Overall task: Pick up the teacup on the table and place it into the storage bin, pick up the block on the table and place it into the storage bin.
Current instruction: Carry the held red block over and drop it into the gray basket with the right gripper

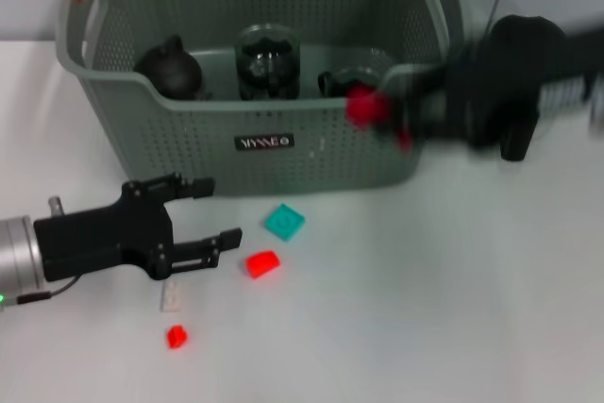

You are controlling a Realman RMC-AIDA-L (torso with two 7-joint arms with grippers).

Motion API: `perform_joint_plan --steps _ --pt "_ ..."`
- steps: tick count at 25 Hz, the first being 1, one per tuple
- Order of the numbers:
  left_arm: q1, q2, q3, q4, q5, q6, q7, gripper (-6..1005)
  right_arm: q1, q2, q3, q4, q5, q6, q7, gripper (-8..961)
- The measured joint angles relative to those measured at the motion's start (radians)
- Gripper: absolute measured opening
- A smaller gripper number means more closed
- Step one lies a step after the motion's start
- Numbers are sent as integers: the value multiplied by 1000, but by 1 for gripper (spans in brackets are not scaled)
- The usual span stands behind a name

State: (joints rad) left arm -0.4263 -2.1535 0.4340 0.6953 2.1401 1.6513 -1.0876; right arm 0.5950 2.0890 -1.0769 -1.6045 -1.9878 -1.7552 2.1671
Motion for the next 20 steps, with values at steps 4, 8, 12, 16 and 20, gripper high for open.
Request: perform_joint_plan --steps 4,8,12,16,20 --pt "-5 0 2 -2 0 1 0 688 167 -9 133 78 -38 102 55 231" --pt "-7 -3 5 -2 0 1 0 688 319 -48 160 309 -182 284 70 237" --pt "-6 -4 6 -3 0 2 0 687 399 -77 153 511 -297 392 61 243" --pt "-5 -5 6 -3 0 3 0 686 420 -77 136 572 -368 444 50 250" --pt "-3 -5 2 -2 0 4 0 686 412 -68 107 562 -384 461 49 355"
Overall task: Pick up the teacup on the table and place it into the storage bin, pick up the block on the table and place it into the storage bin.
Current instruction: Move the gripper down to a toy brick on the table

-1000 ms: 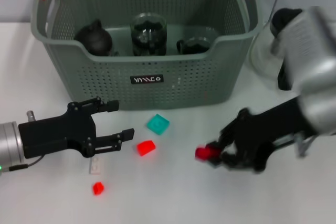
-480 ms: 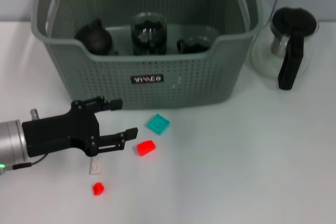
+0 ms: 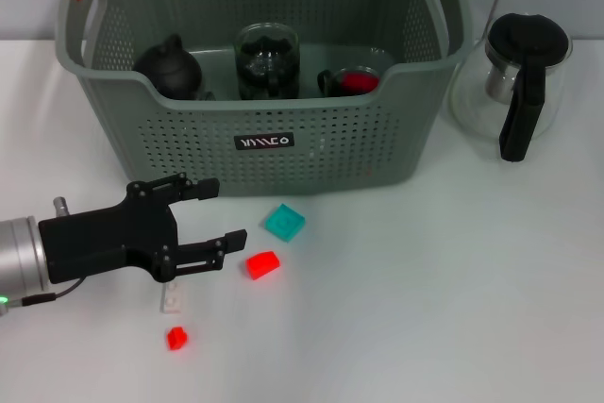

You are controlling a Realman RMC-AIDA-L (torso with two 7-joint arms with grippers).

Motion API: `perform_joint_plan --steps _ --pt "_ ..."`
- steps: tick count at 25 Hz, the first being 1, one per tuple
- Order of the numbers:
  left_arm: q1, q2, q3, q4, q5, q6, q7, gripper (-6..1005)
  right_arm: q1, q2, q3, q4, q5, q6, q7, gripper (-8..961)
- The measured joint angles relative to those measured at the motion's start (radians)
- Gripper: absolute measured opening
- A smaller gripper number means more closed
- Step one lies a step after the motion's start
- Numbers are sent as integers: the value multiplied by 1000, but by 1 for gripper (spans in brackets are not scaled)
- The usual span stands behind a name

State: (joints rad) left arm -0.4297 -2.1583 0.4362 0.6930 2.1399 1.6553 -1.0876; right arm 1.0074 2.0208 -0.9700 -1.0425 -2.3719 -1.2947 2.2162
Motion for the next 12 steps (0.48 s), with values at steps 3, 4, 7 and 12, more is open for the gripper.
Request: perform_joint_plan --steps 3,4,7,12 --pt "-1 0 -1 0 0 2 0 685 -14 2 -5 -31 6 -14 -10 508" --pt "-2 0 -1 0 0 5 -1 685 -26 6 -5 -55 20 -30 -23 539" --pt "-3 2 -4 2 -1 32 -3 685 -96 27 1 -174 130 -134 -94 631" --pt "1 13 -11 40 13 144 -5 684 -283 67 -7 -353 388 -377 -238 783"
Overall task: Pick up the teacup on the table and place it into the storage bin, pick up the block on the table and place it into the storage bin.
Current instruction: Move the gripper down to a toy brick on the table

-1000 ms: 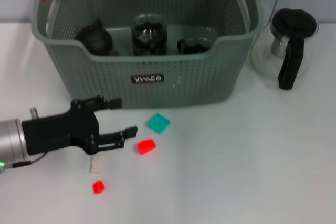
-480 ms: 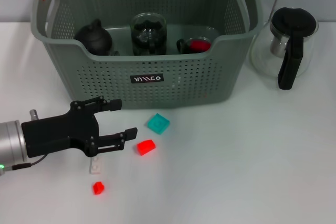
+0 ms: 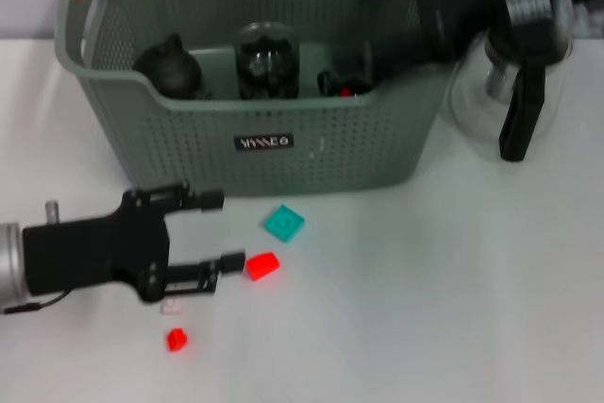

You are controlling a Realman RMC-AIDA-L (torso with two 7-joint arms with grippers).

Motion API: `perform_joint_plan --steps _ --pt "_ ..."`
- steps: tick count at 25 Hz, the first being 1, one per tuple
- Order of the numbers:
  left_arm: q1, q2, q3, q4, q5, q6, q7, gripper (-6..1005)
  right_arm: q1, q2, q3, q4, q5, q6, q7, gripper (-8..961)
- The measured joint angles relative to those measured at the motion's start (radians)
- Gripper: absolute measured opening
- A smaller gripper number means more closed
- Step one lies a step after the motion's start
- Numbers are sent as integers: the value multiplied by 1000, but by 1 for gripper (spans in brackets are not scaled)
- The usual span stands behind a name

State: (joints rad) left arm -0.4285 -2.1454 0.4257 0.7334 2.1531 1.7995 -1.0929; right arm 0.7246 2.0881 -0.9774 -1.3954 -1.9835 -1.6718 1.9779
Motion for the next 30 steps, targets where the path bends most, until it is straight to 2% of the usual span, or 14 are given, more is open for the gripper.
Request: perform_joint_plan --steps 2,5,9,13,17,21,30 --pt "4 2 6 45 33 58 -7 684 -75 9 -24 -14 51 -82 -43 842" --pt "4 -1 26 140 89 95 -47 683 -162 10 -85 34 75 -139 -109 931" --pt "4 -17 101 270 168 46 -99 682 -217 8 -126 168 53 -123 -185 928" --pt "-13 -18 187 332 210 -20 -150 682 -206 5 -120 316 49 -79 -222 927" --pt "-39 -16 263 371 286 -82 -188 681 -186 5 -127 401 49 -28 -235 927" --pt "-54 -21 319 407 361 -118 -220 681 -165 7 -130 465 49 3 -235 927" --pt "-56 -23 443 428 426 -162 -245 679 -132 9 -133 542 50 47 -226 927"
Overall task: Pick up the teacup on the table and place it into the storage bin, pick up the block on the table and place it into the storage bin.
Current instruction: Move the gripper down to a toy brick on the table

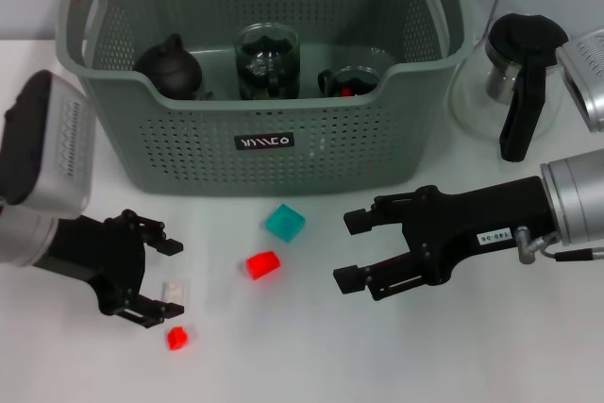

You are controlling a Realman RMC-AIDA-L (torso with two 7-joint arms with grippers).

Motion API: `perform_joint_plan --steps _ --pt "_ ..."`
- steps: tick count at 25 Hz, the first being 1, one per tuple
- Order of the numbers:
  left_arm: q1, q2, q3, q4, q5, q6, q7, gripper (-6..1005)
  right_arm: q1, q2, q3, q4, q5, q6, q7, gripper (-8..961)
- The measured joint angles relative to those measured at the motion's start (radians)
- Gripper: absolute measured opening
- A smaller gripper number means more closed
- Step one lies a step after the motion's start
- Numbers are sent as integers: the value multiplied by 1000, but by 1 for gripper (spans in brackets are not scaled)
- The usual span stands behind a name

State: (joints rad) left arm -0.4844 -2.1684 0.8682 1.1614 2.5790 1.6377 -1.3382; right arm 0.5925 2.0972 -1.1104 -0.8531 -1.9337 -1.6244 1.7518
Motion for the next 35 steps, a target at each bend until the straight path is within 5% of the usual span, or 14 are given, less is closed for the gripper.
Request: perform_joint_plan --steps 10,35 --pt "-19 -3 86 -57 8 -83 -31 678 3 -1 0 15 1 27 0 927" --pt "-25 2 109 -96 40 -129 -50 674 12 -3 0 34 -1 40 -8 926"
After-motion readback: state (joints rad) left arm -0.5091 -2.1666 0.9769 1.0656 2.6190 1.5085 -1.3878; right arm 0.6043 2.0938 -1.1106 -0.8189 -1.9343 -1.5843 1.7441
